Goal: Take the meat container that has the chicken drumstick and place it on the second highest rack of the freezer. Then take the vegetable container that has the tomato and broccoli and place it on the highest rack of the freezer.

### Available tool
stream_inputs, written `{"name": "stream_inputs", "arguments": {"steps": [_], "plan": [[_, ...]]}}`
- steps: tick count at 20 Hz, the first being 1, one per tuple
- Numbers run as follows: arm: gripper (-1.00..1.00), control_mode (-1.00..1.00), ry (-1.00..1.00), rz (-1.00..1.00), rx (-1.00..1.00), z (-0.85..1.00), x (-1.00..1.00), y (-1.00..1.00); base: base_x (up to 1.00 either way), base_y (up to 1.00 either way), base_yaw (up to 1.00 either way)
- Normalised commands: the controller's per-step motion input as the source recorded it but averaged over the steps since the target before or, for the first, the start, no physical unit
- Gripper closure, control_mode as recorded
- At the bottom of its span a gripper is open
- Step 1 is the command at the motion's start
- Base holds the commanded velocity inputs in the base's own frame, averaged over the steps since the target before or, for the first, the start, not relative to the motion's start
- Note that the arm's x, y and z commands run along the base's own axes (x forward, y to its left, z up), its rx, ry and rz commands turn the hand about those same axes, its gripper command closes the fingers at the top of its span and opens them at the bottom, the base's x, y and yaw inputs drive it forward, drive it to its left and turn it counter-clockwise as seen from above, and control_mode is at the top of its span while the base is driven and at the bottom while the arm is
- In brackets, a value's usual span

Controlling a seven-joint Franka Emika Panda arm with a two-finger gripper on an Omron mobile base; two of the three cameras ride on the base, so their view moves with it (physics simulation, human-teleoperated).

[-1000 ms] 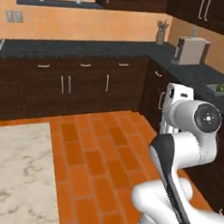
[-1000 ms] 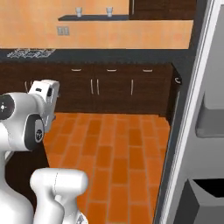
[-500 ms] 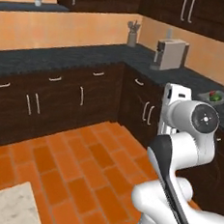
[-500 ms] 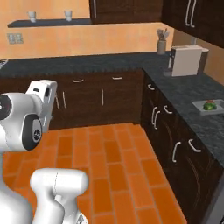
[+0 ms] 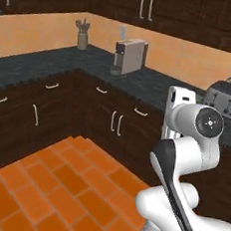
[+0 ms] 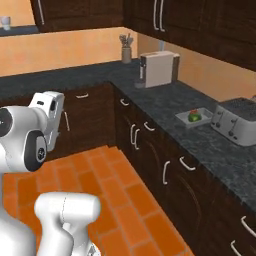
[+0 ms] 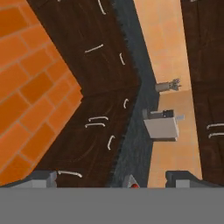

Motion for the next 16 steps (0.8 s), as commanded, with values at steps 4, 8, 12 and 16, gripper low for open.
{"name": "stream_inputs", "arguments": {"steps": [4, 8, 12, 16], "plan": [[-1.0, 1.0, 0.0, 0.0, 0.0, 0.0, 0.0, 0.0, 0.43, -0.1, -0.57], [-1.0, 1.0, 0.0, 0.0, 0.0, 0.0, 0.0, 0.0, 0.76, 0.03, -0.49], [-1.0, 1.0, 0.0, 0.0, 0.0, 0.0, 0.0, 0.0, 1.0, 0.06, -0.29], [-1.0, 1.0, 0.0, 0.0, 0.0, 0.0, 0.0, 0.0, 1.0, 0.22, -0.31]]}}
